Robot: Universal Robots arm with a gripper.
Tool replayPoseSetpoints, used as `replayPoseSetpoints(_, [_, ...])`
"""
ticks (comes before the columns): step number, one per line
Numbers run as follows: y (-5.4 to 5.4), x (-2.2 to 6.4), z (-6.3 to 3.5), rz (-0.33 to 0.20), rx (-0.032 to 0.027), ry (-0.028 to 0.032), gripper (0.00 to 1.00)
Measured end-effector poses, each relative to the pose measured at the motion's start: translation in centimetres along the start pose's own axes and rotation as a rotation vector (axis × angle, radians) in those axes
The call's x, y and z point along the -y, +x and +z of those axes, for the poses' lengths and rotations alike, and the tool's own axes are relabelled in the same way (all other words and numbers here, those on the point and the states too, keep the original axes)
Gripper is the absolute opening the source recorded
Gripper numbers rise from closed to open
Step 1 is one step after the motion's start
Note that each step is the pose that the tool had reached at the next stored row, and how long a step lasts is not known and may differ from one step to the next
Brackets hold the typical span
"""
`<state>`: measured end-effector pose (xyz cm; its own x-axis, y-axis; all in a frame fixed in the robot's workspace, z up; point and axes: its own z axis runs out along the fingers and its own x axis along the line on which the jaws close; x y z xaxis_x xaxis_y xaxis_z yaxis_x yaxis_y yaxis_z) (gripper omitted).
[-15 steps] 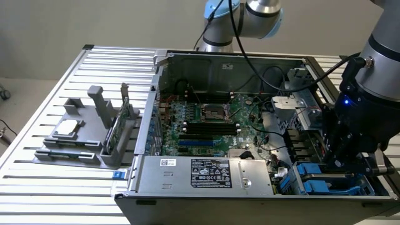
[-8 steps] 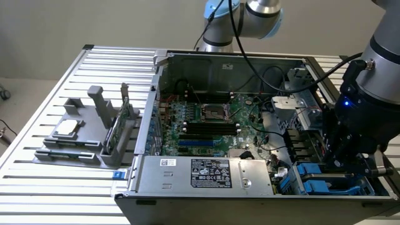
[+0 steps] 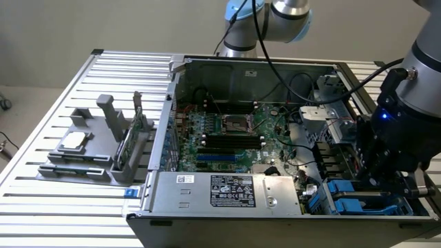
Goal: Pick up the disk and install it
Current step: 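Insert the second disk wire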
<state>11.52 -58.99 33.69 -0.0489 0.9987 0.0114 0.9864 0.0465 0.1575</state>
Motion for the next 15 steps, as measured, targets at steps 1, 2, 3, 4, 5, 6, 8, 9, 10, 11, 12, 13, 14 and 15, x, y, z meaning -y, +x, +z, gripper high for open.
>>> replayPoseSetpoints(1, [-0.07,0.00,0.00,0.000,-0.0007,0.0000,0.16])
replayPoseSetpoints(2, [-0.13,0.01,-0.01,0.001,-0.0015,-0.0001,0.16])
replayPoseSetpoints(3, [-0.18,0.01,0.00,0.001,-0.0027,-0.0001,0.16])
replayPoseSetpoints(4, [-0.23,0.01,0.00,0.001,-0.0040,-0.0002,0.16])
replayPoseSetpoints(5, [-0.28,0.01,0.00,0.002,-0.0053,-0.0003,0.16])
replayPoseSetpoints(6, [-0.31,0.02,0.00,0.002,-0.0064,-0.0003,0.16])
replayPoseSetpoints(8, [-0.35,0.02,-0.01,0.003,-0.0091,-0.0005,0.16])
replayPoseSetpoints(9, [-0.36,0.02,-0.01,0.003,-0.0105,-0.0005,0.16])
replayPoseSetpoints(10, [-0.38,0.02,-0.01,0.003,-0.0115,-0.0005,0.16])
replayPoseSetpoints(11, [-0.39,0.02,0.00,0.003,-0.0124,-0.0006,0.16])
replayPoseSetpoints(12, [-0.40,0.02,0.00,0.004,-0.0131,-0.0007,0.16])
replayPoseSetpoints(13, [-0.40,0.02,0.01,0.005,-0.0136,-0.0007,0.16])
replayPoseSetpoints(14, [-0.40,0.01,0.01,0.006,-0.0139,-0.0007,0.16])
replayPoseSetpoints(15, [-0.40,0.01,0.01,0.007,-0.0140,-0.0007,0.16])
